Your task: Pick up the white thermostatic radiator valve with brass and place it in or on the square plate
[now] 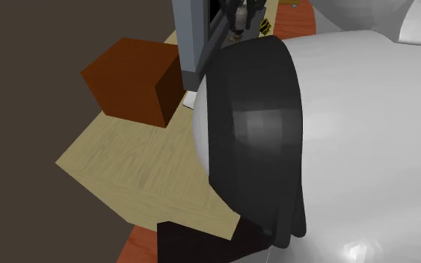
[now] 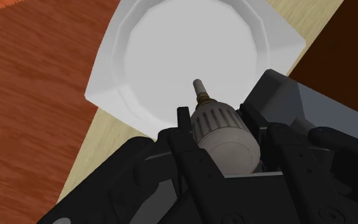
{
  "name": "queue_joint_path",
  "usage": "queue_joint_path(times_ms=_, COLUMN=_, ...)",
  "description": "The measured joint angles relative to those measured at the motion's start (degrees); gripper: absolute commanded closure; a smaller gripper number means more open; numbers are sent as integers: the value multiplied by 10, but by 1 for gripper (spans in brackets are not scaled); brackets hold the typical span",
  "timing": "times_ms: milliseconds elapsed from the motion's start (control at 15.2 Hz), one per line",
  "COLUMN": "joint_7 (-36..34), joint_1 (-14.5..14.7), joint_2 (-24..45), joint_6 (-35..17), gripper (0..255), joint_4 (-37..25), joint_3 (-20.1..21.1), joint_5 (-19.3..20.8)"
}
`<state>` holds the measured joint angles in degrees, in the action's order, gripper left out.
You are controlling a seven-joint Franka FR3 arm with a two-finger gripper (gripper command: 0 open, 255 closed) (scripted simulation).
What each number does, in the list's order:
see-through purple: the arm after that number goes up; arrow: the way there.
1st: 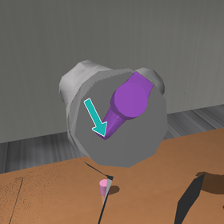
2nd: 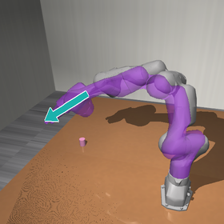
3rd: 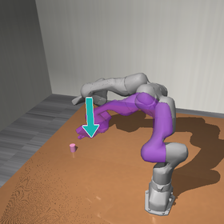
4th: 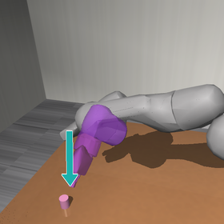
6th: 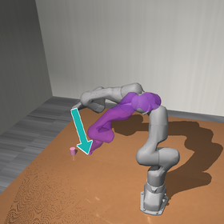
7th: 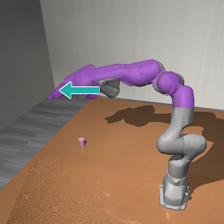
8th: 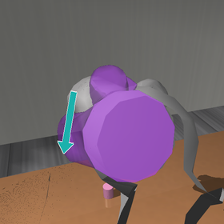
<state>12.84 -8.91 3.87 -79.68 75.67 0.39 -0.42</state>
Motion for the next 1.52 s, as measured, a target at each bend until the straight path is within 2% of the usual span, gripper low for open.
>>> queue_joint_path(times_ms=1188, joint_7=4, joint_1=-1, joint_2=-48, joint_6=-157, gripper=255, joint_4=205, joint_3=-1, joint_5=0)
queue_joint_path(times_ms=1518, joint_7=3, joint_1=-1, joint_2=-50, joint_6=-170, gripper=255, joint_4=220, joint_3=-1, joint_5=0)
